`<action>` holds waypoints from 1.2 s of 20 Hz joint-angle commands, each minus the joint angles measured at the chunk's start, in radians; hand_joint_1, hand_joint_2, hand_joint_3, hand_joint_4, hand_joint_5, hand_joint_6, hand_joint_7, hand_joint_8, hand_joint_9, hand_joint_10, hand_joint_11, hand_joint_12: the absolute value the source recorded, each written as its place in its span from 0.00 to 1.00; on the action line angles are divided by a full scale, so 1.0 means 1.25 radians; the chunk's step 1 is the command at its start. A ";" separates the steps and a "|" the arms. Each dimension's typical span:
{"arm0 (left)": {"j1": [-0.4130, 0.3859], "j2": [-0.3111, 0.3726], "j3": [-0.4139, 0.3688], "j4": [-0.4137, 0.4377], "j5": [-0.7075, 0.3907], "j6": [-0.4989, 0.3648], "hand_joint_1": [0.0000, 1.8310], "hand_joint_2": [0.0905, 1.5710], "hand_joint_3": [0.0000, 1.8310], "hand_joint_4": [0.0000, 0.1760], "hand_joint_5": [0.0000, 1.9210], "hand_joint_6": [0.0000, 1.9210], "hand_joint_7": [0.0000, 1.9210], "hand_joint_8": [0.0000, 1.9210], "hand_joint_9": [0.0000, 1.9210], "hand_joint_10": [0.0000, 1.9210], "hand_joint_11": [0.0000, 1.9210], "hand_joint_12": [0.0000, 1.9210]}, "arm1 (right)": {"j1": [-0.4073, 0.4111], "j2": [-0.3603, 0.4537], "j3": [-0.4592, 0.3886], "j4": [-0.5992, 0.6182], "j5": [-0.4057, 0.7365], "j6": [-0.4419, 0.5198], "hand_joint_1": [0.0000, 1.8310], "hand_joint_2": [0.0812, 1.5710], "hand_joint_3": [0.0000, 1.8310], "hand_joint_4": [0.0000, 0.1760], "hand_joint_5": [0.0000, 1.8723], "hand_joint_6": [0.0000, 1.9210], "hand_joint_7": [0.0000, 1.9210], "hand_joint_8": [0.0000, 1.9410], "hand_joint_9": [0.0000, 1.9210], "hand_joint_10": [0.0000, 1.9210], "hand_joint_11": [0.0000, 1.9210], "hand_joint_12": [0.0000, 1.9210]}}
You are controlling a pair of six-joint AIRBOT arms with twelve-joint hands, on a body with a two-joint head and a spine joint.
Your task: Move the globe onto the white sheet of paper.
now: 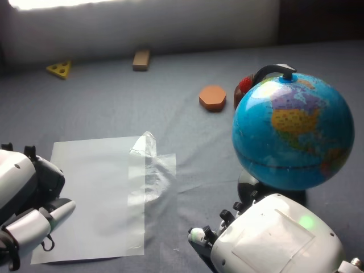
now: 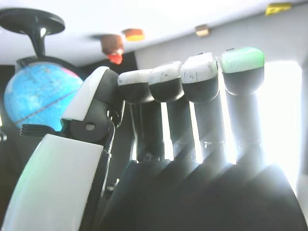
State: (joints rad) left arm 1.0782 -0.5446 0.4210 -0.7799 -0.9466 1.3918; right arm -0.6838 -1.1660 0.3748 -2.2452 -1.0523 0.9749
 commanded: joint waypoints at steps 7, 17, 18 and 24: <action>-0.001 0.000 0.000 0.042 -0.077 -0.002 0.00 0.86 0.02 0.00 0.00 0.00 0.00 0.00 0.00 0.00 0.00 0.00 | 0.001 -0.001 -0.009 -0.077 -0.040 0.001 0.01 0.77 0.01 0.00 0.12 0.02 0.12 0.00 0.09 0.02 0.00 0.17; 0.039 -0.074 0.025 0.086 -0.117 0.046 0.00 0.87 0.01 0.00 0.00 0.00 0.00 0.00 0.00 0.00 0.00 0.00 | -0.017 0.004 -0.012 -0.120 -0.034 0.008 0.01 0.77 0.00 0.00 0.12 0.01 0.12 0.00 0.09 0.01 0.00 0.17; 0.048 -0.084 0.025 0.085 -0.130 0.044 0.00 0.87 0.01 0.00 0.00 0.00 0.00 0.00 0.00 0.00 0.00 0.00 | -0.025 0.009 -0.012 -0.139 -0.021 0.018 0.01 0.78 0.00 0.00 0.12 0.01 0.11 0.00 0.08 0.01 0.00 0.16; 0.148 -0.139 0.016 0.103 -0.253 0.004 0.00 0.87 0.01 0.00 0.00 0.00 0.00 0.00 0.00 0.00 0.00 0.00 | -0.128 0.109 0.016 -0.412 0.086 0.231 0.01 0.78 0.00 0.00 0.12 0.01 0.11 0.00 0.09 0.01 0.00 0.16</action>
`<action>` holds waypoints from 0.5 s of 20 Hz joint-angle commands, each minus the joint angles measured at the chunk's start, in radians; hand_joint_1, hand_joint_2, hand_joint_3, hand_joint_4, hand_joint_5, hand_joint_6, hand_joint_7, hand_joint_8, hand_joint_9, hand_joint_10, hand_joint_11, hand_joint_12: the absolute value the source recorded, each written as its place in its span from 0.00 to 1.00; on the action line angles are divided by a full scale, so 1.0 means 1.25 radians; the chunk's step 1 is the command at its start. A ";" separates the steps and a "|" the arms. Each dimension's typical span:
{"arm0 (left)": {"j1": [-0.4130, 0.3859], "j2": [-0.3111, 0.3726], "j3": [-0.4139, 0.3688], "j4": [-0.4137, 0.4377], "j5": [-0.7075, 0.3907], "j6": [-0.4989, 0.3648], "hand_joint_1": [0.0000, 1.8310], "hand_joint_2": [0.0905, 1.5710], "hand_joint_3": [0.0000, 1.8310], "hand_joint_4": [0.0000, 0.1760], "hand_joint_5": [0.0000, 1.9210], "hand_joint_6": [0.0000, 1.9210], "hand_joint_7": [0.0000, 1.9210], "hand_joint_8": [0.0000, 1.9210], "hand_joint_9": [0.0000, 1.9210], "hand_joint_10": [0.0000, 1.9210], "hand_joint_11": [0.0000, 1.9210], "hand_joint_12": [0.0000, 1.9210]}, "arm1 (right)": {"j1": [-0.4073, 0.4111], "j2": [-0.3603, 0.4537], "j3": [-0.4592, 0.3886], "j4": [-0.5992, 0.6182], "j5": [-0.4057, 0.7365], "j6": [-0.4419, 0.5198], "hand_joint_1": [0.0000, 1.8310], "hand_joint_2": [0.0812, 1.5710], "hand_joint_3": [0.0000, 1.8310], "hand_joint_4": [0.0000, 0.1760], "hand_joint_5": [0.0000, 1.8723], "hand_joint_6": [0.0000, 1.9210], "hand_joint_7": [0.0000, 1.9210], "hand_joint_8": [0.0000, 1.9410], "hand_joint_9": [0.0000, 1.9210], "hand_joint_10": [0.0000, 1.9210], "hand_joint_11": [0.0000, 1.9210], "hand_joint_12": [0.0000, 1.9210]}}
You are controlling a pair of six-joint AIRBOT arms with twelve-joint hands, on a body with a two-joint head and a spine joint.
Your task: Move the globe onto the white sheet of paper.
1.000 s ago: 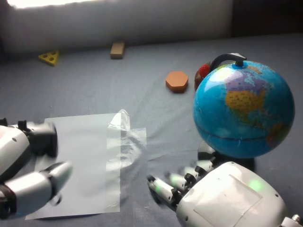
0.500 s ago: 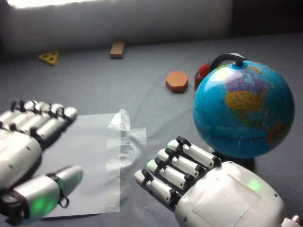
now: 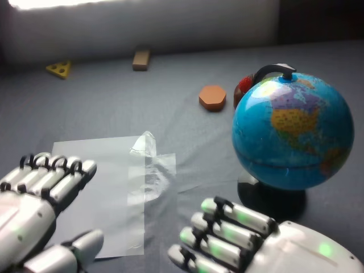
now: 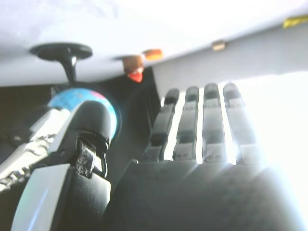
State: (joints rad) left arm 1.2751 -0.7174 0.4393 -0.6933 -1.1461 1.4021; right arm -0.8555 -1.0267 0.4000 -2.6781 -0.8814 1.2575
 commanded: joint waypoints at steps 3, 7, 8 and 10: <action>0.034 -0.025 0.006 0.057 -0.130 -0.023 0.00 0.87 0.01 0.00 0.00 0.00 0.00 0.00 0.00 0.00 0.00 0.00 | -0.048 0.055 0.026 -0.233 -0.029 0.147 0.01 0.78 0.00 0.00 0.12 0.00 0.11 0.00 0.09 0.01 0.00 0.16; 0.069 -0.051 0.015 0.095 -0.156 -0.033 0.00 0.87 0.01 0.00 0.00 0.00 0.00 0.00 0.00 0.00 0.00 0.00 | -0.121 0.093 0.060 -0.267 -0.037 0.210 0.01 0.78 0.00 0.00 0.12 0.00 0.13 0.00 0.10 0.01 0.00 0.17; 0.076 -0.056 0.017 0.100 -0.162 -0.033 0.00 0.87 0.01 0.00 0.00 0.00 0.00 0.00 0.00 0.00 0.00 0.00 | -0.139 0.101 0.071 -0.267 -0.036 0.219 0.01 0.78 0.00 0.00 0.12 0.00 0.13 0.00 0.10 0.01 0.00 0.17; 0.091 -0.068 0.026 0.113 -0.175 -0.044 0.00 0.87 0.01 0.00 0.00 0.00 0.00 0.00 0.00 0.00 0.00 0.00 | -0.169 0.125 0.087 -0.267 -0.031 0.231 0.01 0.78 0.00 0.00 0.12 0.00 0.12 0.00 0.09 0.00 0.00 0.15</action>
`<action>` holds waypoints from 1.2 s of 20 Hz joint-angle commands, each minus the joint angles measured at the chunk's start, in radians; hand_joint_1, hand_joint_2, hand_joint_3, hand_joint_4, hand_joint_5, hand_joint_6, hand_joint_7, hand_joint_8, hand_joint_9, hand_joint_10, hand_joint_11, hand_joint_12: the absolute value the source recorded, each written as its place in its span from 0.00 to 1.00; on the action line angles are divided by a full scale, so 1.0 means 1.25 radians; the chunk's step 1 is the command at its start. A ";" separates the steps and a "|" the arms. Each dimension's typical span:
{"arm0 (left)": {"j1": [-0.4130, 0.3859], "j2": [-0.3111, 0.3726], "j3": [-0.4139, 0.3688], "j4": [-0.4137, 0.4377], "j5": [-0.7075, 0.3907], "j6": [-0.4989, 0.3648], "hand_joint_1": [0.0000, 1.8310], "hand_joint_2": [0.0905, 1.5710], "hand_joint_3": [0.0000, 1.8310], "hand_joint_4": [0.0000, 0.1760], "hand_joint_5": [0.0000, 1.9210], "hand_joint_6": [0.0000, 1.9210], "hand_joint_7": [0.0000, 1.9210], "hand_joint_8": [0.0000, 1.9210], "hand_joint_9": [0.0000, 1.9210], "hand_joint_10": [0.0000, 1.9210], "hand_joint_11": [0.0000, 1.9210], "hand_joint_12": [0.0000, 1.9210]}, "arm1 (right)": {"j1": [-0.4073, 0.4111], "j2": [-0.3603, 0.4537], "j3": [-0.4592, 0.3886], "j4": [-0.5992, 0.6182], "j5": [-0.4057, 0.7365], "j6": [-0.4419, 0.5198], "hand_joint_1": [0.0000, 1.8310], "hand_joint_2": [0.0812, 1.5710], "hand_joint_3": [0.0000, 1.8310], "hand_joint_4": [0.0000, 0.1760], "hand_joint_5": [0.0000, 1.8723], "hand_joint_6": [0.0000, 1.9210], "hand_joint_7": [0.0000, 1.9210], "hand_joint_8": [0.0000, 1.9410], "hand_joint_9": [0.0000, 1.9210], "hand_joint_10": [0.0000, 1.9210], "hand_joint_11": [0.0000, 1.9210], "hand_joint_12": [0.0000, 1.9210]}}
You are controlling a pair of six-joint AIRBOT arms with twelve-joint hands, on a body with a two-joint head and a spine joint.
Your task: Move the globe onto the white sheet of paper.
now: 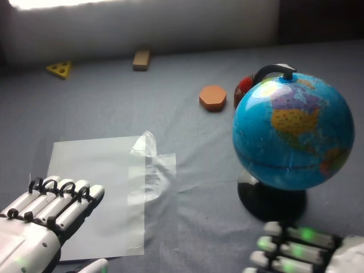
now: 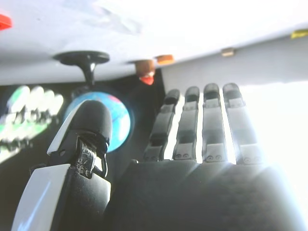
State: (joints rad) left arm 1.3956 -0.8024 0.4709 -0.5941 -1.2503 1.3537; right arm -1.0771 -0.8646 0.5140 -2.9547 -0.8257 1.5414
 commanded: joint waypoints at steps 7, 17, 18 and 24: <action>0.015 -0.031 0.016 0.058 -0.102 -0.016 0.00 0.87 0.01 0.00 0.00 0.00 0.00 0.00 0.00 0.00 0.00 0.00 | -0.015 0.110 0.011 -0.046 -0.062 0.144 0.01 0.78 0.00 0.00 0.13 0.00 0.13 0.00 0.10 0.00 0.00 0.16; 0.010 -0.083 0.084 0.124 -0.036 -0.029 0.00 0.87 0.00 0.00 0.00 0.00 0.00 0.00 0.00 0.00 0.00 0.00 | -0.049 0.269 0.010 0.037 0.000 0.280 0.00 0.78 0.00 0.00 0.12 0.00 0.12 0.00 0.09 0.00 0.00 0.12; 0.007 -0.088 0.093 0.136 -0.025 -0.039 0.00 0.87 0.00 0.00 0.00 0.00 0.00 0.00 0.00 0.00 0.00 0.00 | -0.050 0.270 0.011 0.037 -0.009 0.273 0.00 0.78 0.00 0.00 0.12 0.00 0.12 0.00 0.09 0.00 0.00 0.12; 0.008 -0.101 0.136 0.194 -0.004 -0.062 0.00 0.87 0.00 0.00 0.00 0.00 0.00 0.00 0.00 0.00 0.00 0.00 | -0.042 0.237 0.040 0.015 -0.038 0.236 0.01 0.78 0.00 0.00 0.12 0.00 0.12 0.00 0.10 0.00 0.00 0.14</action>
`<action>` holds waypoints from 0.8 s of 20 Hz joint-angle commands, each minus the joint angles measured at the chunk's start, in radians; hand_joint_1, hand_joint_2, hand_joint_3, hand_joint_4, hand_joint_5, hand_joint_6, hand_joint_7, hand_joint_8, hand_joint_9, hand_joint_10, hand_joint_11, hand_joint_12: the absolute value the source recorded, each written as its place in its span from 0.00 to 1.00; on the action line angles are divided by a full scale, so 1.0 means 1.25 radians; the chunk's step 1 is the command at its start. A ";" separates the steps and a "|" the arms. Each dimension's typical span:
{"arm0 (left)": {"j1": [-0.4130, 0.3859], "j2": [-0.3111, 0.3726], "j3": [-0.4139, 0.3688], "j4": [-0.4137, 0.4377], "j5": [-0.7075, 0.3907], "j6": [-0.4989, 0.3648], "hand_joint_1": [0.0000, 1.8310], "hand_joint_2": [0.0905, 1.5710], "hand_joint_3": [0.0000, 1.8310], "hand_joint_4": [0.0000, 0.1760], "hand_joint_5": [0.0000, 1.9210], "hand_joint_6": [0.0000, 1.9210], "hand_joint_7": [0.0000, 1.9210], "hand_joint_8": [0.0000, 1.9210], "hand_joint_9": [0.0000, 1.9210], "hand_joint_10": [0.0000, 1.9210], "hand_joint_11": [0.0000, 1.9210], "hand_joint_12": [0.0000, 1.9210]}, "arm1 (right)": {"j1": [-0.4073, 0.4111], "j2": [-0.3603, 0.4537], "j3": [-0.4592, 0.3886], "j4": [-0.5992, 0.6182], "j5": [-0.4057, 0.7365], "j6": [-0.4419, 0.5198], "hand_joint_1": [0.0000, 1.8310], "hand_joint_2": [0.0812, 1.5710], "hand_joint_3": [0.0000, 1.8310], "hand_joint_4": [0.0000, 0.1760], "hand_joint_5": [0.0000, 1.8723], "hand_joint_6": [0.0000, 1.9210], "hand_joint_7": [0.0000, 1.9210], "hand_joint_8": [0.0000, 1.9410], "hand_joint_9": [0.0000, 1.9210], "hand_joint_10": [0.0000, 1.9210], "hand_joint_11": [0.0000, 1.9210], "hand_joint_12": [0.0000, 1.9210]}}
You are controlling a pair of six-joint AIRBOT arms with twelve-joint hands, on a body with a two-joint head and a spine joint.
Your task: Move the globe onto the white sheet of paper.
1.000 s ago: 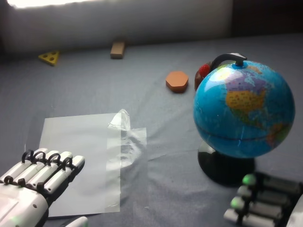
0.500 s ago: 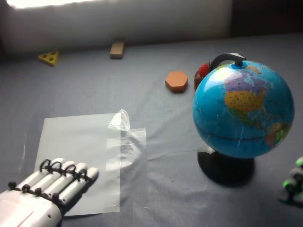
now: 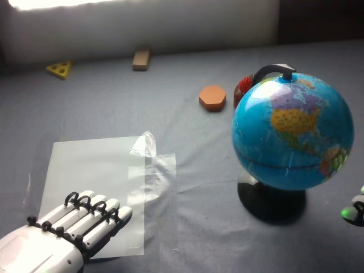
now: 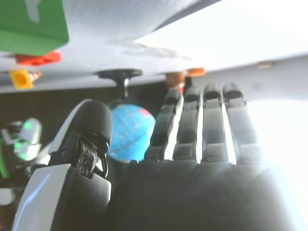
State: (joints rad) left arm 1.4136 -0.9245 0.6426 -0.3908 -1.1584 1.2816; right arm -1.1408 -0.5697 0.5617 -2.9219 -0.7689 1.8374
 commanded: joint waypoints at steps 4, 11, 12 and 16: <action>-0.017 -0.018 0.032 0.021 -0.067 -0.007 0.00 0.87 0.00 0.00 0.00 0.00 0.00 0.00 0.00 0.00 0.00 0.00 | 0.008 0.003 0.013 -0.011 -0.109 0.030 0.02 0.78 0.00 0.00 0.13 0.00 0.12 0.00 0.10 0.00 0.00 0.19; -0.016 -0.020 0.071 0.058 -0.062 -0.029 0.00 0.87 0.00 0.00 0.00 0.00 0.00 0.00 0.00 0.00 0.00 0.00 | 0.013 -0.030 0.062 -0.063 -0.110 0.049 0.02 0.78 0.00 0.00 0.13 0.00 0.13 0.00 0.10 0.00 0.00 0.21; -0.014 -0.018 0.077 0.076 -0.050 -0.043 0.00 0.87 0.00 0.00 0.00 0.00 0.00 0.00 0.00 0.00 0.00 0.00 | 0.012 -0.032 0.065 -0.072 -0.112 0.055 0.02 0.78 0.00 0.00 0.13 0.00 0.13 0.00 0.10 0.00 0.00 0.21; -0.010 -0.023 0.095 0.106 -0.026 -0.046 0.00 0.87 0.00 0.00 0.00 0.00 0.00 0.00 0.00 0.00 0.00 0.00 | 0.065 -0.038 0.099 -0.072 -0.035 0.112 0.02 0.77 0.00 0.00 0.13 0.00 0.13 0.00 0.10 0.00 0.00 0.18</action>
State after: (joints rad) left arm 1.4033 -0.9482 0.7631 -0.2794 -1.0962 1.2285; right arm -1.0630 -0.6212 0.6868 -2.9776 -0.7292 1.9774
